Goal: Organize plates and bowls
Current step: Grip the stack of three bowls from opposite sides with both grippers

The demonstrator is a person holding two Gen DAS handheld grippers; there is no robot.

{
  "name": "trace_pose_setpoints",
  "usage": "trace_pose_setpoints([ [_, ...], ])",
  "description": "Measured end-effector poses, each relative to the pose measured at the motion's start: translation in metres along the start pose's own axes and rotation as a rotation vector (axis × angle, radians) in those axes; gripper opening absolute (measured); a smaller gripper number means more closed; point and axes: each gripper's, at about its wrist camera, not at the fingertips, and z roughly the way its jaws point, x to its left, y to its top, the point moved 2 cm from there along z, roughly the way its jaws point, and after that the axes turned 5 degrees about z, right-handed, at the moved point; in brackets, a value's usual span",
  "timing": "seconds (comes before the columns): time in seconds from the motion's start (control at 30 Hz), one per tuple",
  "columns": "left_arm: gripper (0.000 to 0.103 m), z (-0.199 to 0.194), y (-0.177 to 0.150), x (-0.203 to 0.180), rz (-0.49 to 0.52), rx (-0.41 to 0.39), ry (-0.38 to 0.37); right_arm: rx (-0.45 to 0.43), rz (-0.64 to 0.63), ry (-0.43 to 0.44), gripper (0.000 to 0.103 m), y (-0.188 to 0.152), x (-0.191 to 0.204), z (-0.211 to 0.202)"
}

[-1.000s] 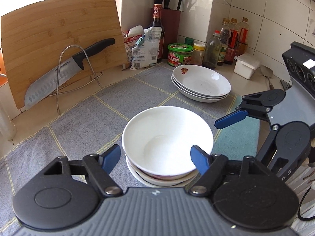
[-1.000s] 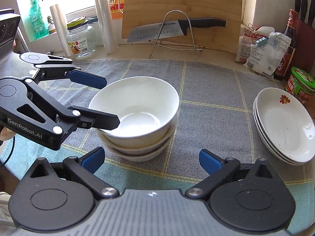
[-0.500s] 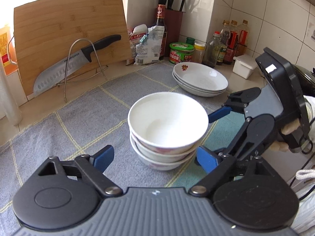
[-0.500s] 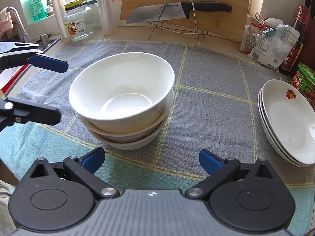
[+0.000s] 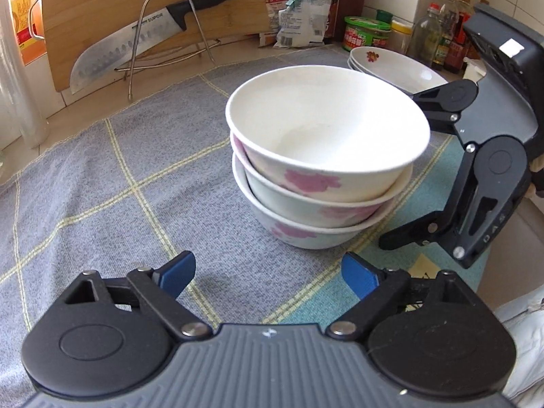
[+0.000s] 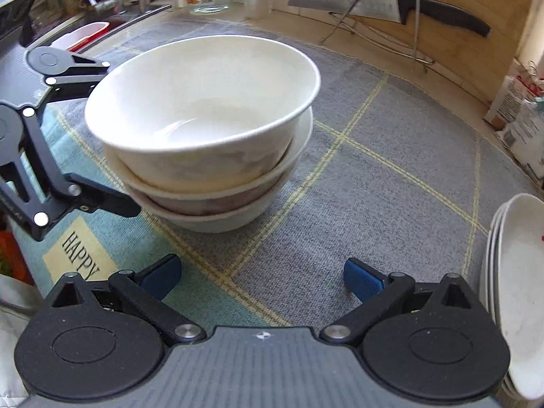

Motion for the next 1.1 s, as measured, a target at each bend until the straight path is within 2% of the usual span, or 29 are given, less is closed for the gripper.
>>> trace_pose_setpoints([
  [0.07, 0.092, 0.007, -0.001, -0.006, -0.013, 0.027, 0.036, -0.008, -0.069, 0.041, 0.103, -0.002, -0.001, -0.001],
  [0.2, 0.103, 0.013, -0.001, -0.013, -0.045, 0.064, 0.07, -0.006, -0.133, 0.077, 0.103, 0.0, -0.004, 0.0],
  [0.47, 0.103, 0.014, -0.001, -0.015, -0.059, 0.054, 0.08, -0.056, -0.165, 0.105, 0.103, -0.005, -0.007, -0.001],
  [0.67, 0.103, 0.016, -0.003, -0.015, -0.031, 0.016, 0.065, -0.095, -0.171, 0.118, 0.103, -0.01, -0.012, -0.003],
  [1.1, 0.103, 0.023, 0.001, -0.006, 0.076, -0.054, -0.021, -0.035, -0.207, 0.131, 0.103, 0.009, -0.008, 0.005],
])
